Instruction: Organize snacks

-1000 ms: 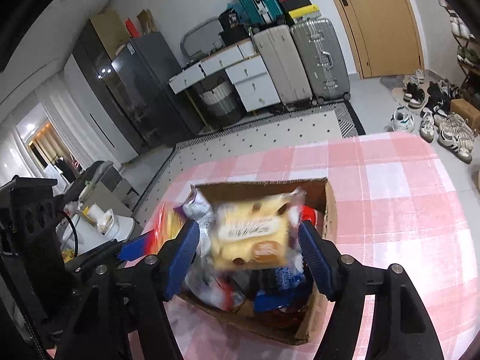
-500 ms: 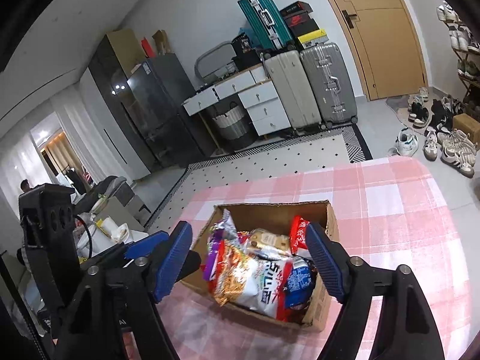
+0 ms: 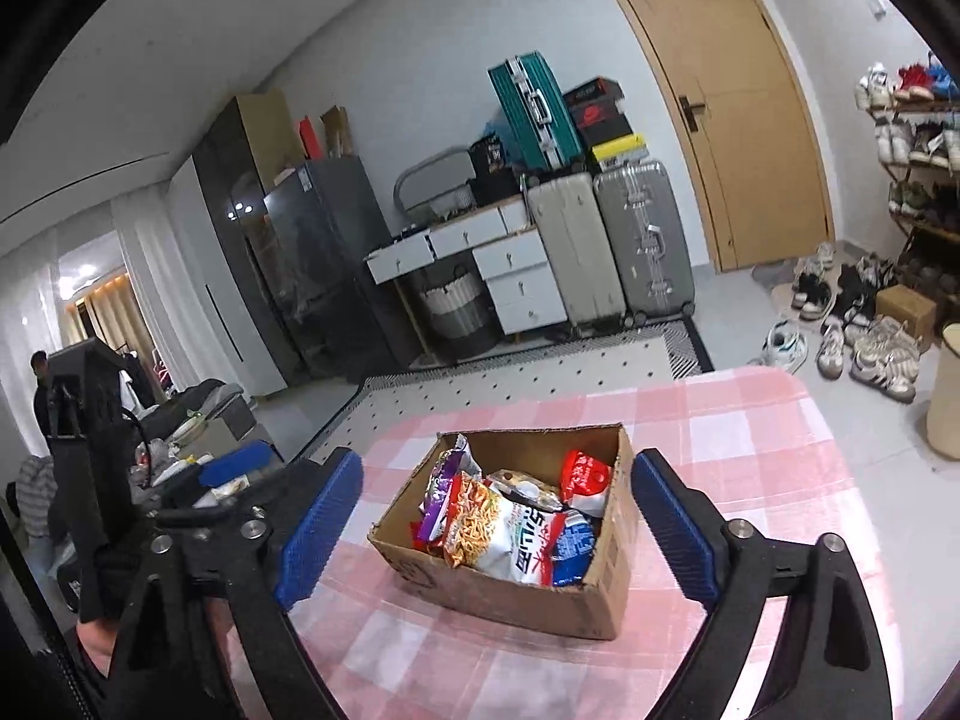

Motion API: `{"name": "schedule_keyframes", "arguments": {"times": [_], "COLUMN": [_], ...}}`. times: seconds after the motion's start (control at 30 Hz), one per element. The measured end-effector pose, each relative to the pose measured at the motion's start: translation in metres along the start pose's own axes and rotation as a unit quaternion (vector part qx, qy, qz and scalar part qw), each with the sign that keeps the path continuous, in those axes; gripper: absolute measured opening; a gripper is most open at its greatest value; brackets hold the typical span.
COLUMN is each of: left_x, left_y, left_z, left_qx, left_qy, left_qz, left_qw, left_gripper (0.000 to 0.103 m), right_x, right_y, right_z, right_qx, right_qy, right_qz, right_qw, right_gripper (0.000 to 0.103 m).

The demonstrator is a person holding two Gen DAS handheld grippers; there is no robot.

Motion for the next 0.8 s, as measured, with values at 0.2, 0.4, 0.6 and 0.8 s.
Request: {"name": "schedule_keyframes", "arguments": {"times": [0.2, 0.4, 0.6, 0.8], "left_x": [-0.030, -0.040, -0.051, -0.050], "left_y": [0.011, 0.030, 0.049, 0.063], "left_z": [-0.028, -0.062, -0.099, -0.134], "left_qx": [-0.013, -0.029, -0.038, -0.036], "left_qy": [-0.007, -0.022, -0.063, -0.068], "left_qz": [0.023, 0.050, 0.075, 0.106], "left_qw": [0.9996, 0.9981, 0.9944, 0.9914], "left_gripper": [0.102, 0.102, 0.102, 0.102], "right_x": [-0.022, -0.037, -0.046, -0.061], "right_y": [0.009, 0.018, 0.013, 0.007], "right_z": [-0.028, -0.065, -0.106, -0.131], "right_qx": [-0.020, -0.067, -0.084, -0.094], "right_qy": [-0.022, -0.066, -0.084, -0.109], "right_qz": [-0.023, -0.074, -0.113, -0.136], "right_qw": [0.999, 0.993, 0.986, 0.980], "right_gripper": [0.101, 0.102, 0.102, 0.102]}}
Point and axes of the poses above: each gripper's, at about its wrist camera, not at the fingertips, and x roughly the way its jaws point, y to its left, z to its top, the point moved 8 cm from there along x, roughly the way its jaws point, and after that the axes turned 12 degrees about y, right-handed, at the moved point
